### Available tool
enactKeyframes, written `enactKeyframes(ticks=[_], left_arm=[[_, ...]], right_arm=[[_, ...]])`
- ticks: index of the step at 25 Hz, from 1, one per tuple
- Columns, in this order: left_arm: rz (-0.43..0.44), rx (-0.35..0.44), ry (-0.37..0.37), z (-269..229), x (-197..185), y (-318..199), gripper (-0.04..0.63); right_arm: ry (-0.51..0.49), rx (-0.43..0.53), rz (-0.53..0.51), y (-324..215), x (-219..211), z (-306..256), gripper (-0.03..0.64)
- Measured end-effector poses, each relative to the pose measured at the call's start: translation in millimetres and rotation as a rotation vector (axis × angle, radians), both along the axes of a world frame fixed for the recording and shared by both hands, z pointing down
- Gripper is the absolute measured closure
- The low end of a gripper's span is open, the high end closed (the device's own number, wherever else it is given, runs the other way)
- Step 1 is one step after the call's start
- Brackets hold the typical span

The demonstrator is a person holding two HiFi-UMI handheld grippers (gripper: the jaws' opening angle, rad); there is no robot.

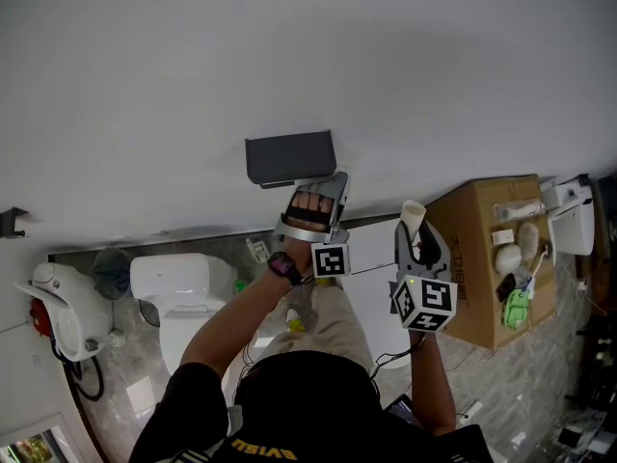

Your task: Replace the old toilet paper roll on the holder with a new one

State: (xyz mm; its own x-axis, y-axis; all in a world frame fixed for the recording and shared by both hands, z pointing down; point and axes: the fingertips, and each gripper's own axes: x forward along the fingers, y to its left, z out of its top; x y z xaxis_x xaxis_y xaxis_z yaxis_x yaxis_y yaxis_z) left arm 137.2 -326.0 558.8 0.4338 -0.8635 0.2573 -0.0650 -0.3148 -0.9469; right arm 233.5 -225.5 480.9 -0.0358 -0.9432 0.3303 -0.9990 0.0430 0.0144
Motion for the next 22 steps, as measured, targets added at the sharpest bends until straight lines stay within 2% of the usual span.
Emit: enactKeyframes(ticks=[22], left_arm=[[-0.038, -0.004, -0.034, 11, -31, -6, 0.331]], right_arm=[[0.014, 0.005, -0.017, -1, -17, -4, 0.449]])
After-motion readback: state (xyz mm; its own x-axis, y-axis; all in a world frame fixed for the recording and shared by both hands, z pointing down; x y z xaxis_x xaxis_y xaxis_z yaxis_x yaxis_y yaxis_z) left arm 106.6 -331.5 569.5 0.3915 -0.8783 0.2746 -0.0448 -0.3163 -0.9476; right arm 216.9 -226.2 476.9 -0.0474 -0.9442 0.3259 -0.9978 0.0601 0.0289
